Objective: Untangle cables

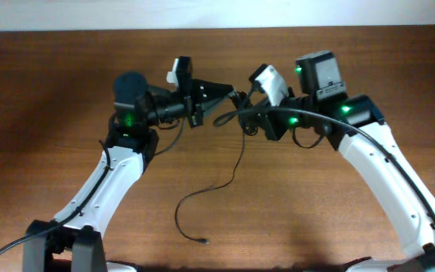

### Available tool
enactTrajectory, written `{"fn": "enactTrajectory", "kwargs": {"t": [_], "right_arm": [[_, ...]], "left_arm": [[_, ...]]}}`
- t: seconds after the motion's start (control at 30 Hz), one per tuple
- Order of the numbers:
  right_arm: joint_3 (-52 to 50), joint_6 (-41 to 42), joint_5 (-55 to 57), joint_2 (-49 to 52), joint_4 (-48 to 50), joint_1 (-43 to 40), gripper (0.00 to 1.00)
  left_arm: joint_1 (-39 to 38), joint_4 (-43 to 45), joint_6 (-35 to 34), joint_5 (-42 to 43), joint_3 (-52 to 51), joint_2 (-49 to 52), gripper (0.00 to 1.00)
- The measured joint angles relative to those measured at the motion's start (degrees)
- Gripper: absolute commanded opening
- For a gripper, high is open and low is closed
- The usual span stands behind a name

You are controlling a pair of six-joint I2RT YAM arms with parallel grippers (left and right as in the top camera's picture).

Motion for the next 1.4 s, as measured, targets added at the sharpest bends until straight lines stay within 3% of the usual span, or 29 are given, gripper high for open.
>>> {"fn": "enactTrajectory", "kwargs": {"t": [0.1,0.27,0.37,0.53,0.63,0.7,0.8,0.9,0.93,0.97,1.0,1.07,1.17,1.23,1.4], "right_arm": [[-0.1,1.5,0.7,-8.3,-6.1,-1.7,0.04],[-0.1,2.3,1.5,-27.1,-10.1,-2.0,0.04],[-0.1,4.5,1.5,-27.9,-10.1,-2.0,0.04],[-0.1,10.3,1.5,-26.8,-10.1,-2.0,0.05],[-0.1,14.7,1.6,-25.3,-10.1,-2.0,0.12],[-0.1,19.7,1.8,-24.6,-11.1,-2.0,0.26],[-0.2,26.8,1.7,-25.2,-19.2,-2.0,0.38],[-0.2,28.9,1.7,-30.1,-21.9,-2.0,0.47],[-0.1,29.1,2.9,-31.0,-23.5,-2.0,0.54],[-0.1,30.0,5.5,-31.5,-25.1,-2.0,0.72],[-0.2,31.1,8.3,-31.5,-26.3,-2.0,0.72],[-0.1,34.6,10.6,-30.1,-27.8,-2.0,0.83],[-0.1,36.1,11.6,-28.0,-30.8,-2.0,0.88],[-0.1,38.1,11.6,-27.1,-31.3,-2.0,0.99],[-0.2,39.5,11.8,-23.3,-29.7,-2.0,0.99]], "left_arm": [[3.7,-2.7,6.9,1.2,0.0,0.0,0.00],[6.6,-19.8,25.2,0.9,0.4,-0.4,0.00],[6.8,-21.9,34.4,0.4,0.4,-0.3,0.00],[6.8,-21.9,39.1,3.7,0.4,-0.3,0.00],[6.8,-21.9,39.2,4.2,0.4,-0.3,0.00],[6.8,-21.9,40.2,4.3,0.4,-0.3,0.00],[6.8,-21.9,47.9,5.0,0.3,-0.3,0.00],[6.8,-21.9,50.2,8.0,0.3,-0.3,0.00],[6.8,-21.9,50.3,9.2,0.3,-0.3,0.00],[6.8,-21.9,50.3,11.8,0.3,-0.3,0.00],[6.2,-21.9,50.3,13.7,0.3,-0.3,0.00],[3.0,-20.9,50.3,15.1,0.3,-0.3,0.00],[0.7,-18.4,50.3,16.8,0.3,-1.4,0.00],[0.7,-15.9,50.3,19.9,0.3,-3.3,0.00],[0.7,-15.1,50.3,25.8,0.3,-9.4,0.00]]}}
